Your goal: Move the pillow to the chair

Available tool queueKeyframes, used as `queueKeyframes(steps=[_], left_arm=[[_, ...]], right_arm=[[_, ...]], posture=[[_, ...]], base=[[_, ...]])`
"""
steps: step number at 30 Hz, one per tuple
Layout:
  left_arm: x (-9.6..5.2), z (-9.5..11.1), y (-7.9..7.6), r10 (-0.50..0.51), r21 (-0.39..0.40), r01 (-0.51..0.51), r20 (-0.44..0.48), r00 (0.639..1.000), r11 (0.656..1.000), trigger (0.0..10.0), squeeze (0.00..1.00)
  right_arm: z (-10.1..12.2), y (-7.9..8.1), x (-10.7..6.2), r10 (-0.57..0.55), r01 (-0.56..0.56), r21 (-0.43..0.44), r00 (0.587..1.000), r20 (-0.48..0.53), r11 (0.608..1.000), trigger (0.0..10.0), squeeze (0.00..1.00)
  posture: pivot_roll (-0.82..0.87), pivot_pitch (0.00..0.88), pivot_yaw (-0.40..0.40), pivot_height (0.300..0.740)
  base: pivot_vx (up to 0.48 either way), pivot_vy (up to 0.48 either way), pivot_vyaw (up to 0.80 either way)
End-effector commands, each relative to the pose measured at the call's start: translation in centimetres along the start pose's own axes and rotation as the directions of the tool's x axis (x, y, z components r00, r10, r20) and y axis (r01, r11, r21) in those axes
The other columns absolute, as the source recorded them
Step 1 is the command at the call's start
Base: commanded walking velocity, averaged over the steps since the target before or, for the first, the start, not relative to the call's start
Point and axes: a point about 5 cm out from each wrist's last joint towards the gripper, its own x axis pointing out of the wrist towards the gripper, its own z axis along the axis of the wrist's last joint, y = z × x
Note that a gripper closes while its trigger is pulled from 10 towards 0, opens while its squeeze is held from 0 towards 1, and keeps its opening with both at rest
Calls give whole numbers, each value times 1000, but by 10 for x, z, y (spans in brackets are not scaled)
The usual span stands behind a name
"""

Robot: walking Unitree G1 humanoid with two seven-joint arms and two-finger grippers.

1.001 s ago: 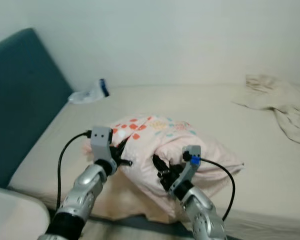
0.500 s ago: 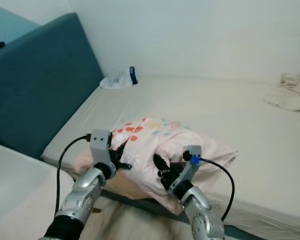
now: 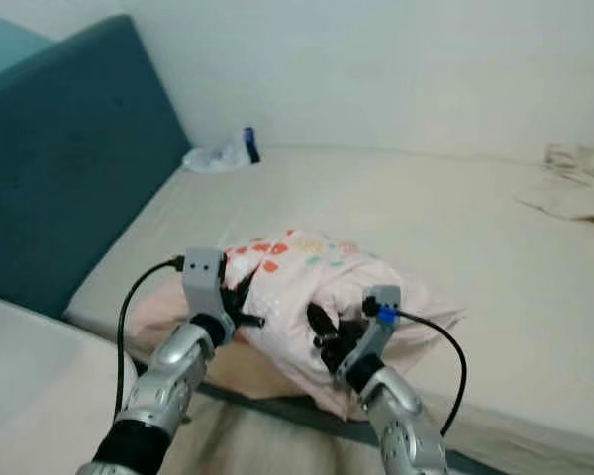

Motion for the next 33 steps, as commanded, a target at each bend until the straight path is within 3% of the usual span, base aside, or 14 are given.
queueKeyframes(steps=[1, 25, 31, 32, 33], left_arm=[[-2, -6, -2, -18, 17, 18, -27, 999, 1000, 10000, 0], [-4, -12, -6, -41, 51, 44, -56, 998, 998, 10000, 0], [-3, -3, -7, -37, -33, 37, 1, 999, 999, 10000, 0], [-2, 3, -10, -57, -99, 61, 39, 998, 993, 10000, 0], [-2, 3, -10, -57, -99, 61, 39, 998, 993, 10000, 0]], right_arm=[[-3, 17, 9, 84, -84, -2, 996, -13, 996, 10000, 0], [-2, 18, 8, 94, -94, 3, 996, -1, 996, 10000, 0], [3, 30, 8, 193, -193, 21, 981, 16, 981, 10000, 0], [4, 34, 8, 232, -232, 28, 973, 21, 972, 10000, 0], [4, 34, 8, 232, -232, 28, 973, 21, 972, 10000, 0]], posture=[[-133, 94, 114, 740], [-135, 102, 116, 740], [-132, 101, 114, 740], [-131, 99, 112, 740], [-131, 99, 112, 740]], base=[[0, 0, 763], [0, 0, 762], [0, 0, 763], [0, 0, 763], [0, 0, 763]])
